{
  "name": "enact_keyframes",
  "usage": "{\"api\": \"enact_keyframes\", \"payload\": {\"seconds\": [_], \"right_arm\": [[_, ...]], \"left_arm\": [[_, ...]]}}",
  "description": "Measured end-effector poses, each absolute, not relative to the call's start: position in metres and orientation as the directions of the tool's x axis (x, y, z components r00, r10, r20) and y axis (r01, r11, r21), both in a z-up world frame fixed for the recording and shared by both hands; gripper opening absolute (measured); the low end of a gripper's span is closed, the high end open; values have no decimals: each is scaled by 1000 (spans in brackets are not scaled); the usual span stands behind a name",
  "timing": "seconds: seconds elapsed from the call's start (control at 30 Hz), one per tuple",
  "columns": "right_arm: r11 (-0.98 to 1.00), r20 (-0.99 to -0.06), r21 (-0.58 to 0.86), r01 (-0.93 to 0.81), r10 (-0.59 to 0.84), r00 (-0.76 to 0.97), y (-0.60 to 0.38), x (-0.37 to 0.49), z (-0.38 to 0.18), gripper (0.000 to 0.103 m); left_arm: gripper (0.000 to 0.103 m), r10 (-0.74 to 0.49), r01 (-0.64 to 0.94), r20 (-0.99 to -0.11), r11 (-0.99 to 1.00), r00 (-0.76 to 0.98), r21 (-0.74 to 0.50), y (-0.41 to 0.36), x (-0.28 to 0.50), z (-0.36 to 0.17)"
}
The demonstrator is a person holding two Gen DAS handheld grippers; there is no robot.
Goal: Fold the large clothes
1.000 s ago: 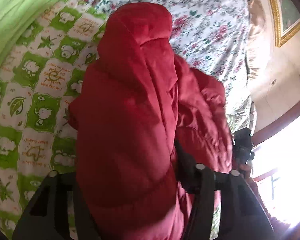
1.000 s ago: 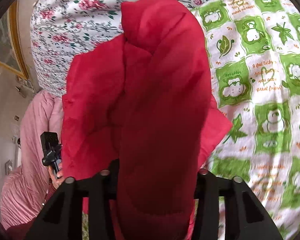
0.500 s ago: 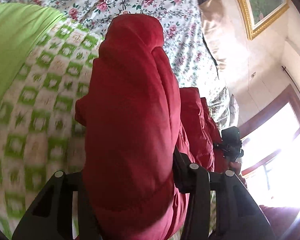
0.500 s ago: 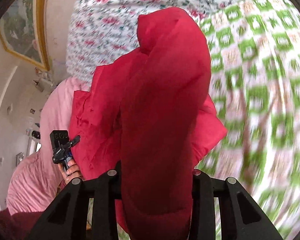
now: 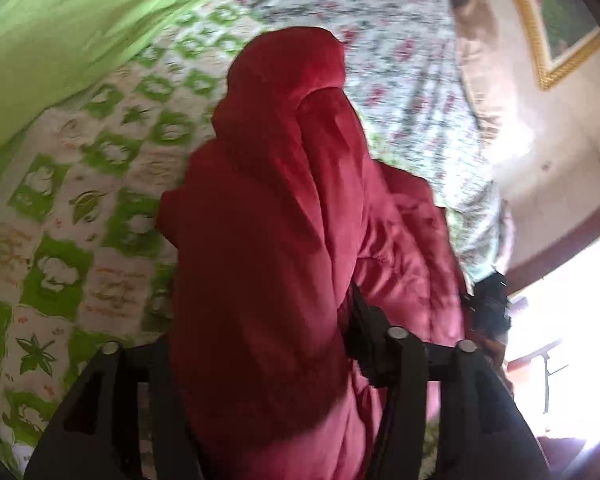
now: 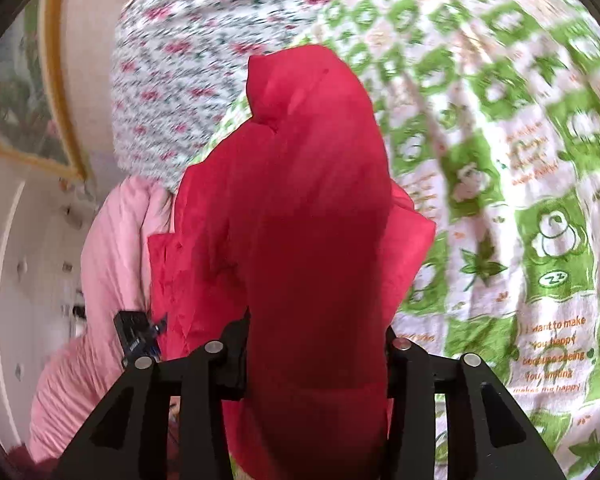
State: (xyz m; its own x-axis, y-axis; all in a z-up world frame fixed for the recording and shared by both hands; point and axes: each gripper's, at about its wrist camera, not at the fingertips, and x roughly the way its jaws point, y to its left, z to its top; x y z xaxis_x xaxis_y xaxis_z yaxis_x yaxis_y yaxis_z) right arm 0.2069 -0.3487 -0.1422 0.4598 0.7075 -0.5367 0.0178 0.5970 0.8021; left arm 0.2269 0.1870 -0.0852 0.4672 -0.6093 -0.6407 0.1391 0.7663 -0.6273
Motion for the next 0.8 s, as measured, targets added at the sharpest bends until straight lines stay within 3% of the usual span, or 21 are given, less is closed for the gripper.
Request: {"api": "enact_keyframes", "payload": {"seconds": [0.17, 0.27, 0.4, 0.57, 0.8], "right_arm": [[610, -565, 789, 72, 675, 474, -354, 214, -155, 54], [622, -577, 779, 80, 661, 480, -355, 213, -155, 57], [668, -621, 738, 101, 613, 488, -351, 207, -150, 70], [726, -677, 674, 136, 532, 509, -351, 202, -140, 83], [810, -736, 564, 161, 404, 543, -341, 195, -120, 84]], "left_arm": [[72, -503, 104, -709, 844, 495, -526, 177, 227, -94], [75, -475, 105, -723, 863, 502, -495, 174, 228, -93], [79, -446, 108, -737, 882, 508, -459, 176, 221, -85], [83, -346, 139, -754, 935, 558, -326, 176, 210, -59], [83, -220, 54, -726, 968, 651, -245, 198, 195, -27]]}}
